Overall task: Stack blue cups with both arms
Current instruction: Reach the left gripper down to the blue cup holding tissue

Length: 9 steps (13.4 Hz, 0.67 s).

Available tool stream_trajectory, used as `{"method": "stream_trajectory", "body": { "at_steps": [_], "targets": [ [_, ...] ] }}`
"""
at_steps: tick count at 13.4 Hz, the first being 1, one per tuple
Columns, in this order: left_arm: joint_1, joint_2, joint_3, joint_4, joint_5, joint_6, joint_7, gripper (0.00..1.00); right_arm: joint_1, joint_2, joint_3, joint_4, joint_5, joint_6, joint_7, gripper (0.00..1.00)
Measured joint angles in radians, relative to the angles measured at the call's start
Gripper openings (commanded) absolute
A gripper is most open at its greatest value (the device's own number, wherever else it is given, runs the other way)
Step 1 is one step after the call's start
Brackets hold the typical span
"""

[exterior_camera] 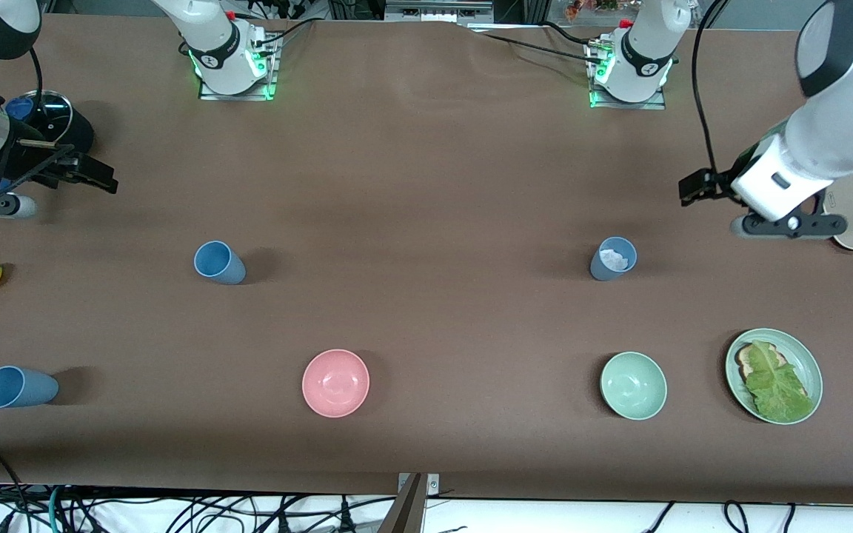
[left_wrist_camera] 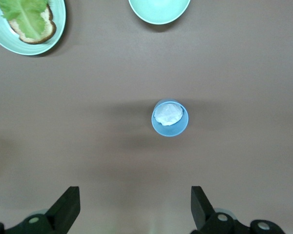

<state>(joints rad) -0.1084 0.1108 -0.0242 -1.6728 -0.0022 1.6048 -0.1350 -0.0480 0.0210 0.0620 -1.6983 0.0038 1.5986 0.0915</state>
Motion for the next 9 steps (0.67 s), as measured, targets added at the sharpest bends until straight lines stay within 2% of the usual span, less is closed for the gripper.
{"method": "stream_trajectory", "body": {
  "at_steps": [4, 9],
  "targets": [
    [-0.005, 0.072, -0.007, -0.109, 0.0, 0.21, 0.061, 1.0, 0.0, 0.001, 0.0, 0.0, 0.0, 0.0, 0.0, 1.0],
    [-0.007, 0.095, -0.021, -0.344, 0.0, 0.473, 0.087, 1.0, 0.0, 0.007, 0.0, 0.0, 0.0, -0.001, 0.0, 1.0]
  ]
}}
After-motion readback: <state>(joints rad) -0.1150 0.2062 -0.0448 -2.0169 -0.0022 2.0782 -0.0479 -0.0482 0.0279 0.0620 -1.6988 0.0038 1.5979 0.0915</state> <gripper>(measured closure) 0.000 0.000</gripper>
